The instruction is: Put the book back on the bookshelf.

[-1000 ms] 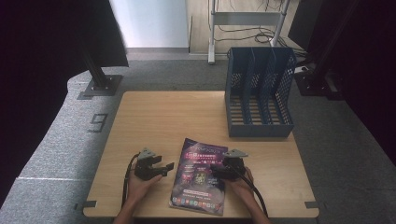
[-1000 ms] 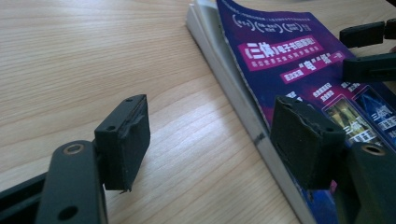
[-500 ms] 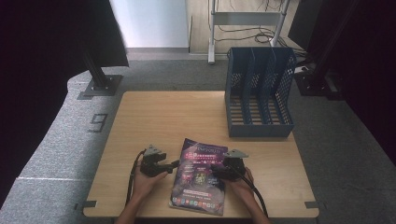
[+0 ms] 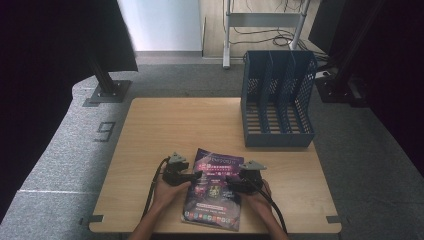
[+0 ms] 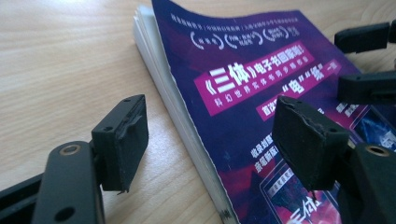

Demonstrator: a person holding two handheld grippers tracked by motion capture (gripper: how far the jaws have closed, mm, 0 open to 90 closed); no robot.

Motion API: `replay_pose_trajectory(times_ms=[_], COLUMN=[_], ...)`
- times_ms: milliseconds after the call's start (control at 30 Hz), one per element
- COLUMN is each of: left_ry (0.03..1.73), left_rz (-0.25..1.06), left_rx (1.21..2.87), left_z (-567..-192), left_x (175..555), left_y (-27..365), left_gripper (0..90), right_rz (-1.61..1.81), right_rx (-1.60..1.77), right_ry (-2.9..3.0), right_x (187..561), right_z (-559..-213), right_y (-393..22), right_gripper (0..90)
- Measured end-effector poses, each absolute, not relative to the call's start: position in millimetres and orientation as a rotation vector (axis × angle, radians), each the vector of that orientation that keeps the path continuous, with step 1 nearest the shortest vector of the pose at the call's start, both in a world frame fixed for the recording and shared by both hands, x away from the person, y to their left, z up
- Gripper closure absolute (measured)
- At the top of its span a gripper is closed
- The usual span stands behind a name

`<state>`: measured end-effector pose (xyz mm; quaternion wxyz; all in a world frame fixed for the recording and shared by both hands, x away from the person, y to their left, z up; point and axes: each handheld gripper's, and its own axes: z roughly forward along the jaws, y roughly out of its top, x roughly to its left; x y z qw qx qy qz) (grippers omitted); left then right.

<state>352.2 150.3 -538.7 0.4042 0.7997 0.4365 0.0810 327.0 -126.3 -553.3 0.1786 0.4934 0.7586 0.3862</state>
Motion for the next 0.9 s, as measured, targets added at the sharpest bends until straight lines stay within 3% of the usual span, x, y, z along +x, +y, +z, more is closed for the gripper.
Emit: replay_pose_trajectory(times_ms=[900], left_ry=[1.085], left_rz=[0.178], left_rx=[2.031], left_z=[-546], left_x=[352], left_y=[137], left_gripper=[24.5], right_rz=[1.091], right_rx=[1.405], right_ry=[2.130], right_x=[326], right_z=[-554], right_y=[-125], right_gripper=[21.1])
